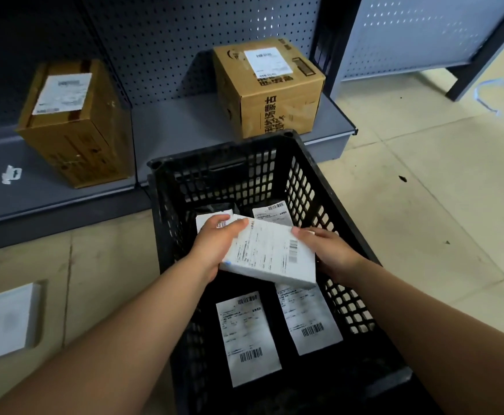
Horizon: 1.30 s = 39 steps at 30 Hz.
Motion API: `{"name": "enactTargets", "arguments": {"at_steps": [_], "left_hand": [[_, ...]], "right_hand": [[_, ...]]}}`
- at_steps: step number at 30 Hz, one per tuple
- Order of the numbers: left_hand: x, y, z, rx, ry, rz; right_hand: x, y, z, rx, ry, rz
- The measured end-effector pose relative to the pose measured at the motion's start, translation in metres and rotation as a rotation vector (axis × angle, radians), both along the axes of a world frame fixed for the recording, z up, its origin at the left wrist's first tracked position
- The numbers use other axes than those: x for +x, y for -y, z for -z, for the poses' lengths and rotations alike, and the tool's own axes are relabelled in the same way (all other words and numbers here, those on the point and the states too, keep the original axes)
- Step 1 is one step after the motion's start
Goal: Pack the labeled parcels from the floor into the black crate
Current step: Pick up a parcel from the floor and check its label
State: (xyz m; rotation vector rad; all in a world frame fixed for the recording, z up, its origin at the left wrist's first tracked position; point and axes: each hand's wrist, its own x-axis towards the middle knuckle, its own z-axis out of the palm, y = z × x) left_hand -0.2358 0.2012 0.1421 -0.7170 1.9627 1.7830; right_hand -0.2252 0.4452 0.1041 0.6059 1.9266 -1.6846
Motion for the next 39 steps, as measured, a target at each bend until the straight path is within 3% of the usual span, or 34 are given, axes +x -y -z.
{"name": "enactTargets", "arguments": {"at_steps": [5, 8, 15, 26, 32, 39], "left_hand": [[-0.006, 0.001, 0.008, -0.075, -0.026, 0.001], [-0.004, 0.0, 0.013, -0.06, -0.002, 0.063], [-0.008, -0.009, 0.02, -0.002, 0.023, 0.15], [-0.013, -0.008, 0.032, 0.005, 0.086, 0.153], [-0.004, -0.004, 0.009, 0.047, 0.052, 0.11], [0.011, 0.02, -0.052, 0.097, -0.081, 0.074]], "right_hand": [[-0.008, 0.01, 0.032, -0.186, 0.101, 0.391], [-0.015, 0.024, 0.047, -0.257, 0.144, 0.505], [-0.035, 0.048, 0.065, -0.186, 0.113, 0.625], [-0.047, 0.05, 0.088, 0.03, 0.102, 0.622], [-0.038, 0.063, 0.061, 0.134, 0.084, 0.56], [-0.034, 0.099, -0.025, 0.21, -0.076, 0.422]]}}
